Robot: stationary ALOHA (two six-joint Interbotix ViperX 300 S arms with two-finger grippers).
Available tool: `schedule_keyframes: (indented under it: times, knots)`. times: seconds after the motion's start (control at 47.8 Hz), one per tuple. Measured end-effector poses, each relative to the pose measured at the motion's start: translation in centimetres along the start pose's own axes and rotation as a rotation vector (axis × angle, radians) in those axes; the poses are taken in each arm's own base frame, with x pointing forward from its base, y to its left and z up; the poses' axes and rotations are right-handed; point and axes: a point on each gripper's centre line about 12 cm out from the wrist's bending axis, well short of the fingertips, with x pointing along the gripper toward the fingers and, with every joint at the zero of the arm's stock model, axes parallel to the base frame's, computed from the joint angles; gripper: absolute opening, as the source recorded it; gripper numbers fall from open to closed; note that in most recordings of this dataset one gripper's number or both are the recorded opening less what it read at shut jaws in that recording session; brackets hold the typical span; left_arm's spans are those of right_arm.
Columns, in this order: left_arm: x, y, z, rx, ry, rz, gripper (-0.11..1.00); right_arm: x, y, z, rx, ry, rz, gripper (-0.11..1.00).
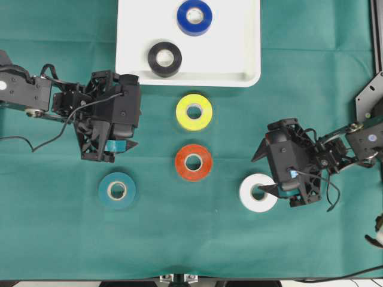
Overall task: Put the tape alternately from left to right into the white case.
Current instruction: 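Move the right gripper to the white tape roll and grasp it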
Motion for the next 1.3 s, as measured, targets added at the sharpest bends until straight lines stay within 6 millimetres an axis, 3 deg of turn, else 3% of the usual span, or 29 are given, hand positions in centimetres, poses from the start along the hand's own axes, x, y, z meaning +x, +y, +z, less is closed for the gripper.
schedule_keyframes:
  times: [0.482, 0.942, 1.068, 1.214, 1.298]
  knots:
    - [0.0, 0.1, -0.1, 0.000, 0.002, 0.001, 0.34, 2.5, 0.0, -1.1, 0.047, 0.082, -0.024, 0.81]
    - [0.0, 0.0, 0.0, 0.002, 0.000, 0.000, 0.34, 3.3, 0.1, -0.8, 0.047, 0.091, -0.027, 0.78]
    - [0.0, 0.0, 0.0, 0.002, -0.002, 0.000, 0.34, 3.3, 0.1, -0.6, 0.047, 0.088, -0.026, 0.66]
    - [0.0, -0.1, 0.0, 0.003, -0.002, -0.001, 0.34, 3.3, 0.3, -0.6, 0.045, 0.091, -0.026, 0.29]
    - [0.0, -0.1, 0.0, 0.003, -0.002, -0.001, 0.34, 3.2, 0.3, -0.5, 0.046, 0.090, -0.028, 0.27]
